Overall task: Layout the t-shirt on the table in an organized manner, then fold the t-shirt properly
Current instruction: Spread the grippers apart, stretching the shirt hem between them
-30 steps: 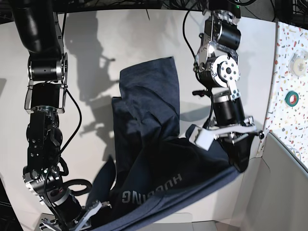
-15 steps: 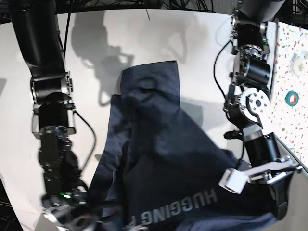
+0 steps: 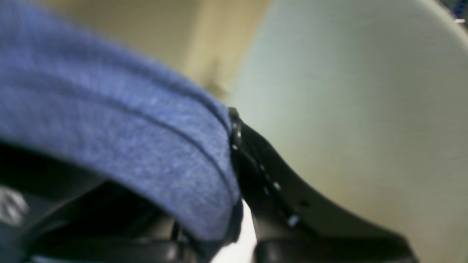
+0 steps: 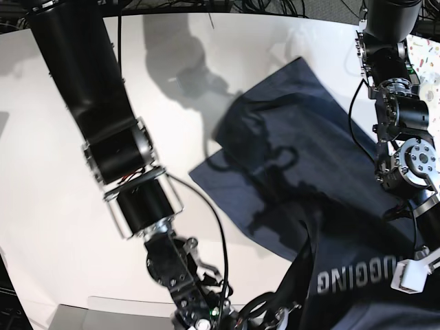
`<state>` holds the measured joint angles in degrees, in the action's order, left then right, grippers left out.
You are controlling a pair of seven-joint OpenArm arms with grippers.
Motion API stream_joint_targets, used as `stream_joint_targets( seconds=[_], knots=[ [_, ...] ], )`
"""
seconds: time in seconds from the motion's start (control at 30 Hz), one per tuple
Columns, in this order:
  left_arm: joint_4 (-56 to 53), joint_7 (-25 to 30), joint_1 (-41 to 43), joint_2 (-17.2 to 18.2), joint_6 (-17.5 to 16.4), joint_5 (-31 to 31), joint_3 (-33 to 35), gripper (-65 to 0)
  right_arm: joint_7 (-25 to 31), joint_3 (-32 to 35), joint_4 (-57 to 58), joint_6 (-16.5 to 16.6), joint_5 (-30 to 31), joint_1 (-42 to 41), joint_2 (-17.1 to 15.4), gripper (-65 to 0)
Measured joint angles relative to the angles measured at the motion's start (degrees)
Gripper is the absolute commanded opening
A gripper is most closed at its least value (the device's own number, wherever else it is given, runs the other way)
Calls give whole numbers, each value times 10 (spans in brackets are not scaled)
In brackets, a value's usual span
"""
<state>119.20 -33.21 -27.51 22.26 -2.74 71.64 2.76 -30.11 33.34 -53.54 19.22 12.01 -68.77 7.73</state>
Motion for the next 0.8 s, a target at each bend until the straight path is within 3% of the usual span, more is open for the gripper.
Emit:
stream_joint_targets(
  seconds=[0.17, 0.27, 0.37, 0.53, 0.63, 0.67, 0.8],
  knots=[
    [0, 7, -69, 29, -3, -3, 10, -650, 77, 61, 9, -2, 6, -41, 14, -650],
    [-1, 9, -140, 51, 2, -35, 25, -650, 77, 64, 3, -6, 9, -37, 20, -650],
    [2, 33, -202, 63, 5, -65, 40, -650, 65, 64, -20, -33, 55, -32, 7, -650],
    [4, 28, -171, 57, 8, -83, 33, -650, 38, 15, -114, -41, 100, -31, 7, -650],
    [2, 17, -65, -4, 10, -74, 28, -650, 2, -21, -233, -29, 121, 47, -20, -650],
    [-1, 18, -26, -28, -11, -68, 32, -650, -29, -33, -263, -26, 120, 90, -45, -650],
    [-6, 34, 71, -130, -15, -52, 40, -650, -158, -65, -346, 8, 85, 241, -169, -650]
  ],
)
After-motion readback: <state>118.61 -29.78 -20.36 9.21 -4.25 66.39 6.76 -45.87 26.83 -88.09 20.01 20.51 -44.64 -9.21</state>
